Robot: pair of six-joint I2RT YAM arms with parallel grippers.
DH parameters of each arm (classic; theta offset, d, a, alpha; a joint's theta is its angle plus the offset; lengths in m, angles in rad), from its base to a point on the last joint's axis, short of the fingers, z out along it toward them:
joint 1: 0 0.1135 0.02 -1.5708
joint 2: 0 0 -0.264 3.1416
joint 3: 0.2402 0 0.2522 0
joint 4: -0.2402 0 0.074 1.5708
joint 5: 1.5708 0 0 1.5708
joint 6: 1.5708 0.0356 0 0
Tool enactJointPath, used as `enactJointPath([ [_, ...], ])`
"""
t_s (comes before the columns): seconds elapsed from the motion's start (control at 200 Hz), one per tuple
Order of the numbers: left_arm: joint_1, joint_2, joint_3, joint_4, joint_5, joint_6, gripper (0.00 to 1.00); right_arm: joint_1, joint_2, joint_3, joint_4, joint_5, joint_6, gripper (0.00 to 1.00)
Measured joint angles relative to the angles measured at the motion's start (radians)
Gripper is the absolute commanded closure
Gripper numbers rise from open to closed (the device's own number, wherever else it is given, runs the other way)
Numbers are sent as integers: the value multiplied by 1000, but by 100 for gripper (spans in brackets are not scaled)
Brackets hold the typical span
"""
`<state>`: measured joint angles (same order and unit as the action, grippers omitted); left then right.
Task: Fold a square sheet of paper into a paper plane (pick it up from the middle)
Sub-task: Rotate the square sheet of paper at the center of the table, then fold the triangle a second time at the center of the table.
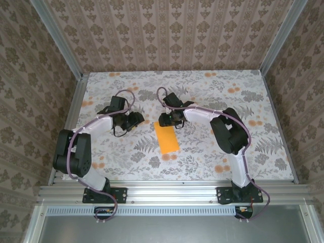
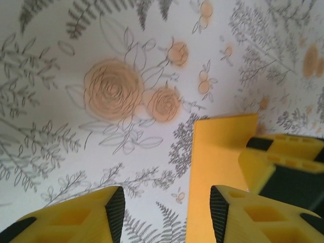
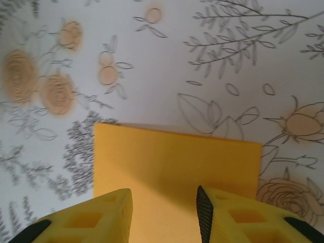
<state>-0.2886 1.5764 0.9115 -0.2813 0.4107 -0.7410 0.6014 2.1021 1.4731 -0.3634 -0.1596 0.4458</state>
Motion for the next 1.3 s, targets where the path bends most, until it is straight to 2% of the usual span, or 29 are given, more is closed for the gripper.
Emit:
enactJointPath([
  [0.32,-35,-60,-97,13,34,-33,44,-34,16,9,-22,52,116,57],
  [0.485,-104,-63,-140,62,78,-77,39,-52,8,-14,3,53,224,54],
  [0.81,-223,-27,-196,169,160,-161,36,-146,-36,-142,171,-119,394,54],
  [1.01,-251,30,-188,180,174,-180,35,-159,-36,-156,196,-152,418,55],
  [1.12,-254,48,-171,182,178,-184,37,-161,-37,-160,204,-164,423,55],
  [1.3,-250,64,-168,190,189,-209,49,-163,-37,-162,206,-167,422,55],
])
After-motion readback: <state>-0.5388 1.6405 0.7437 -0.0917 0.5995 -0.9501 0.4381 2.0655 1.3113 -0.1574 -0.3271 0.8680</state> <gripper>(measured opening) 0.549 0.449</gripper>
